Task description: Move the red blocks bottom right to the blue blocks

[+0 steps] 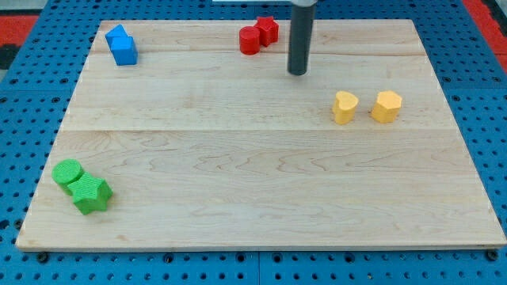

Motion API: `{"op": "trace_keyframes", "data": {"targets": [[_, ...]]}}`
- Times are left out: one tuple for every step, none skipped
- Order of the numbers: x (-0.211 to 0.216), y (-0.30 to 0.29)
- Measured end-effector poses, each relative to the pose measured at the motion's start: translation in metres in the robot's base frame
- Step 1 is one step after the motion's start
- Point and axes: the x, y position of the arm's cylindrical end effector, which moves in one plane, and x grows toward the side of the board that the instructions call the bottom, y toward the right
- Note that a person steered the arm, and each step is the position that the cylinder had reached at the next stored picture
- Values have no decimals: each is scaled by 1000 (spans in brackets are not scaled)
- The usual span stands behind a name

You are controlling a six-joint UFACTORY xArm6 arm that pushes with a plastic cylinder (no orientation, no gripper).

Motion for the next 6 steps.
{"op": "trace_keyframes", "data": {"targets": [[-69,22],[-110,-11],[-97,-81],[-62,-132],[-23,-149],[12,-178]]}}
